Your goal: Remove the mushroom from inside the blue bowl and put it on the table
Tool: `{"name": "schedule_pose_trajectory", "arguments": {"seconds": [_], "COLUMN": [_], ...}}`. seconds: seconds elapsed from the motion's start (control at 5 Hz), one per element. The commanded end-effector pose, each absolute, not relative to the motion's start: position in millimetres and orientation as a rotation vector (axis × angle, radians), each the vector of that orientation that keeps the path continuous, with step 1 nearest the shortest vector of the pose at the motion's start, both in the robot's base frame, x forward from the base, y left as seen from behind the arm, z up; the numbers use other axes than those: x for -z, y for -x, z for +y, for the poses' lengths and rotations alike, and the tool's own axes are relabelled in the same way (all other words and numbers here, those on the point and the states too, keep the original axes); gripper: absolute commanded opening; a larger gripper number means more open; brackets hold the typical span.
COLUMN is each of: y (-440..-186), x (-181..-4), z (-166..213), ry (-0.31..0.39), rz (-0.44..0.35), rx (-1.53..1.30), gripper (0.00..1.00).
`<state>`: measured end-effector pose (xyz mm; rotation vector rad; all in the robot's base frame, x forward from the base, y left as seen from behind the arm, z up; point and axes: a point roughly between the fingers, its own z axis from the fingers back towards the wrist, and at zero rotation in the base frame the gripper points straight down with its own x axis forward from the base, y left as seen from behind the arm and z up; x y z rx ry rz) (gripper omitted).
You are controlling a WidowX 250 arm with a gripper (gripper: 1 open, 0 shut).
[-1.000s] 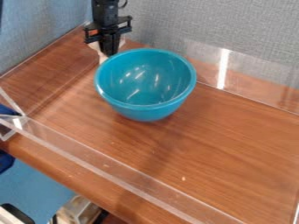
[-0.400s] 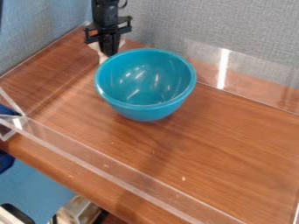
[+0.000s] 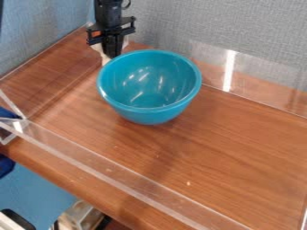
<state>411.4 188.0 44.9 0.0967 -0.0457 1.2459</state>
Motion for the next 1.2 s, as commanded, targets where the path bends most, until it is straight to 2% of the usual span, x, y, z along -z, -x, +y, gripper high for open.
{"name": "schedule_pose_trajectory", "arguments": {"seconds": [0.0, 1.0], "y": [-412, -409], "x": [-68.2, -84.7], "z": [199, 207], "ry": [-0.09, -0.064], "rz": [-0.103, -0.108], "rx": [-1.281, -1.387], "gripper": [0.0, 0.0]}}
